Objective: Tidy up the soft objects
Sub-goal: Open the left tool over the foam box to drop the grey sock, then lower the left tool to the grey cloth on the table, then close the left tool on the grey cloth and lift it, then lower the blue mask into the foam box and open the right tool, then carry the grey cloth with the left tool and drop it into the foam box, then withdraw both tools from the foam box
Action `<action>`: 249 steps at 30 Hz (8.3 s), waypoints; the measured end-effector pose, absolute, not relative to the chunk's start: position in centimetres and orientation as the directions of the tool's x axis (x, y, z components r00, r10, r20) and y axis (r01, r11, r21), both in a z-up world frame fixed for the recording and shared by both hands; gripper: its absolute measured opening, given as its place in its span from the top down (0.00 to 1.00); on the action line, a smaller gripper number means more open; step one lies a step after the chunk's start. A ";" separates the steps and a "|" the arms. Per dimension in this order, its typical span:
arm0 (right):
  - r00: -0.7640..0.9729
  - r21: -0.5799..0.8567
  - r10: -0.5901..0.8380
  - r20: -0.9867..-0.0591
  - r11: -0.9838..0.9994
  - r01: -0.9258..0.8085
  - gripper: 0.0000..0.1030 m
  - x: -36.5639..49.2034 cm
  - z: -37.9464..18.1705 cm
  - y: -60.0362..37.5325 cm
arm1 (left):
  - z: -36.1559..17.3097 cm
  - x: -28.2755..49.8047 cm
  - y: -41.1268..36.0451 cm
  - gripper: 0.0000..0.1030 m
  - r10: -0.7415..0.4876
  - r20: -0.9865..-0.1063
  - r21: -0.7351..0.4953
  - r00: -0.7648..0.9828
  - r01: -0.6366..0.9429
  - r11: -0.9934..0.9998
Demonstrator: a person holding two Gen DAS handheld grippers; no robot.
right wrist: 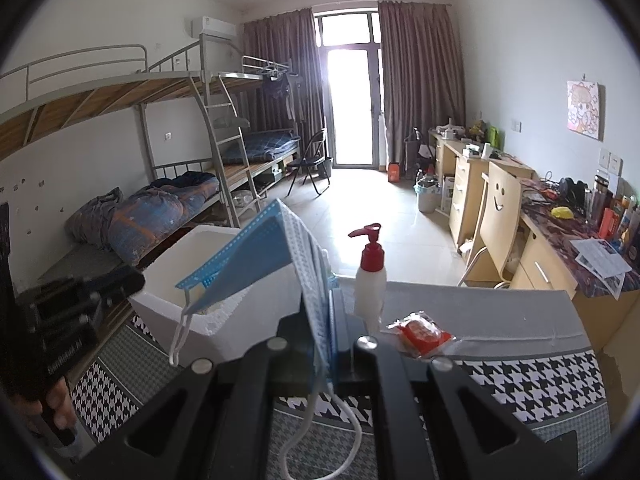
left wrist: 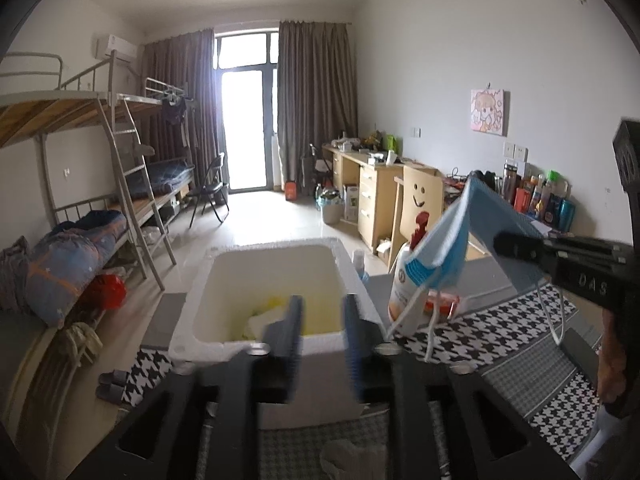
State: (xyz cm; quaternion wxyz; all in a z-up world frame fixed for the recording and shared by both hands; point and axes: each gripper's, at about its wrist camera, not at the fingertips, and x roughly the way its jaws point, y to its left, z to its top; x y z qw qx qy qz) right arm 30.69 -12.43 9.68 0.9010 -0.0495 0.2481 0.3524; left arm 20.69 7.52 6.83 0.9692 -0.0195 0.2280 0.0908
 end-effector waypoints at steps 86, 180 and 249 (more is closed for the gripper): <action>0.446 0.065 0.673 -0.589 0.590 -0.805 0.92 32.9 9.3 -2.1 | -8.7 19.9 5.1 0.83 0.081 -0.760 -0.038 0.645 -0.168 0.985; 0.497 0.101 0.716 -0.490 0.613 -0.784 0.14 28.8 9.3 -8.3 | 7.1 18.8 11.1 0.85 0.190 -0.410 -0.032 0.892 -0.222 0.974; 0.652 0.094 0.630 -0.422 0.746 -0.659 0.14 24.0 7.8 -17.1 | 8.5 15.8 8.0 0.01 0.263 -0.331 0.003 0.906 -0.278 0.961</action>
